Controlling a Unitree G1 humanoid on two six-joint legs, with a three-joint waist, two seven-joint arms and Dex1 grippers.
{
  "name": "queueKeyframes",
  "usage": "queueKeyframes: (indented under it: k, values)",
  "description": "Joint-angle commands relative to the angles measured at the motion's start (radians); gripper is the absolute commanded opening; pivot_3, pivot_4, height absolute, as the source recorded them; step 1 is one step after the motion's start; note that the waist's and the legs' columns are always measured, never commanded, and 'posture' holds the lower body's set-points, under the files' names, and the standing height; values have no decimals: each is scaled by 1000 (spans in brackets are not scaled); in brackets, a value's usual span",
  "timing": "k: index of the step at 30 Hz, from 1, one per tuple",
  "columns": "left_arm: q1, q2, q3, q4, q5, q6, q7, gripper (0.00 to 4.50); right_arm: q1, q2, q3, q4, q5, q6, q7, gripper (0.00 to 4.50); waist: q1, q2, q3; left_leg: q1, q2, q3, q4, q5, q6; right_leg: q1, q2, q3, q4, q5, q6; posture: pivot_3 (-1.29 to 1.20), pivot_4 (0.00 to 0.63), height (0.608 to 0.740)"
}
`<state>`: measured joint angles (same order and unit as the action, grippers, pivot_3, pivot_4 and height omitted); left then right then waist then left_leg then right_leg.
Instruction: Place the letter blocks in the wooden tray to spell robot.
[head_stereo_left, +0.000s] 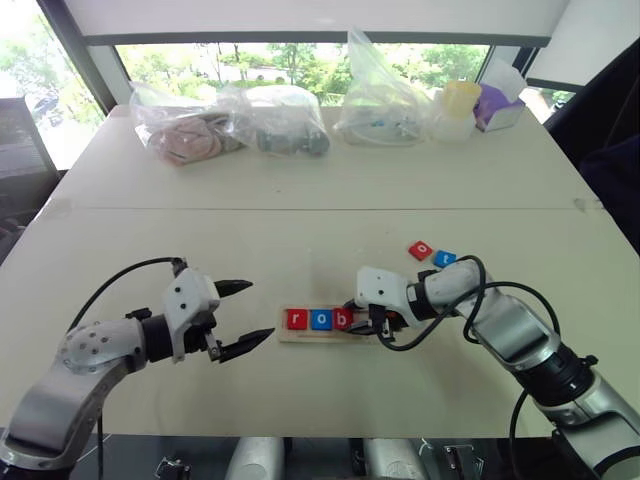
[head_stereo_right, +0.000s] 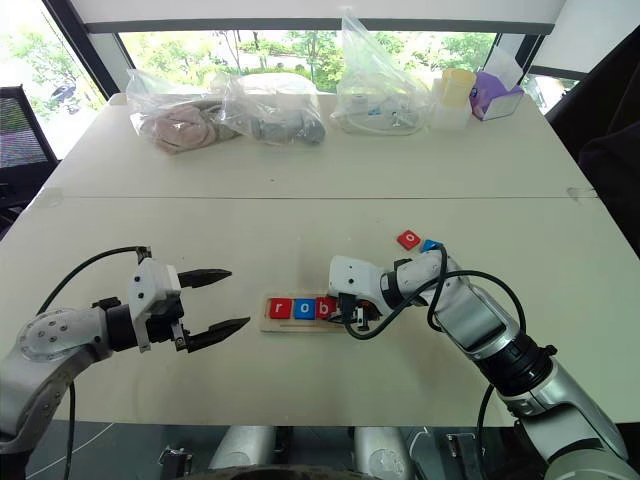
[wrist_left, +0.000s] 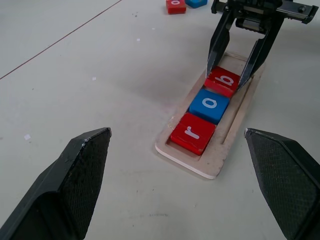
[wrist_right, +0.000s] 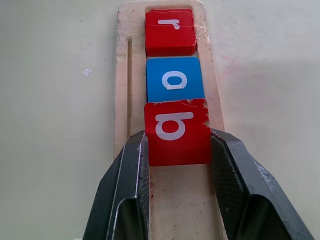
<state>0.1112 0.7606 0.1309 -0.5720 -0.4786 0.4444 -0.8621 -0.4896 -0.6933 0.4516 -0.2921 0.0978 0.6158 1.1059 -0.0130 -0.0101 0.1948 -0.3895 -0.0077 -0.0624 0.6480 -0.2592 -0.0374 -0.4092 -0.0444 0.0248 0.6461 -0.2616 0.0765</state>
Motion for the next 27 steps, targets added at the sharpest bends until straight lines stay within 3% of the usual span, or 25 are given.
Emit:
queueKeyframes:
  k: [1,6,8,15,21,27]
  values:
    - [-9,-4,-1,-22,4,-22,5,4500,-15,-14,-9,-30,-2,-5,8,1121,0,0,0,0,0,0,0,0,0,0,0,0,0,0,0,0,150,740]
    - [-13,-8,-1,-16,11,-25,1,4500,-15,-17,-2,-45,4,4,19,3670,0,0,0,0,0,0,0,0,0,0,0,0,0,0,0,0,150,740]
    - [-16,-11,-2,-11,14,-26,0,4500,-16,-16,-2,-51,6,9,22,4477,0,0,0,0,0,0,0,0,0,0,0,0,0,0,0,0,150,740]
    - [-34,-16,-5,7,19,-26,-4,4500,-62,30,-82,-1,25,25,-42,4477,-1,0,0,0,0,0,0,0,0,0,0,0,0,0,0,0,150,740]
    - [-35,-21,-4,9,23,-26,1,4500,-115,121,-272,134,-18,165,-329,4477,4,0,0,0,0,0,0,0,0,0,0,0,0,0,0,0,150,740]
    - [-57,-33,-23,19,35,-28,0,4500,-98,211,-380,134,-67,332,-589,4477,-2,0,0,-1,-1,0,-1,0,0,-1,-1,1,0,0,0,0,150,740]
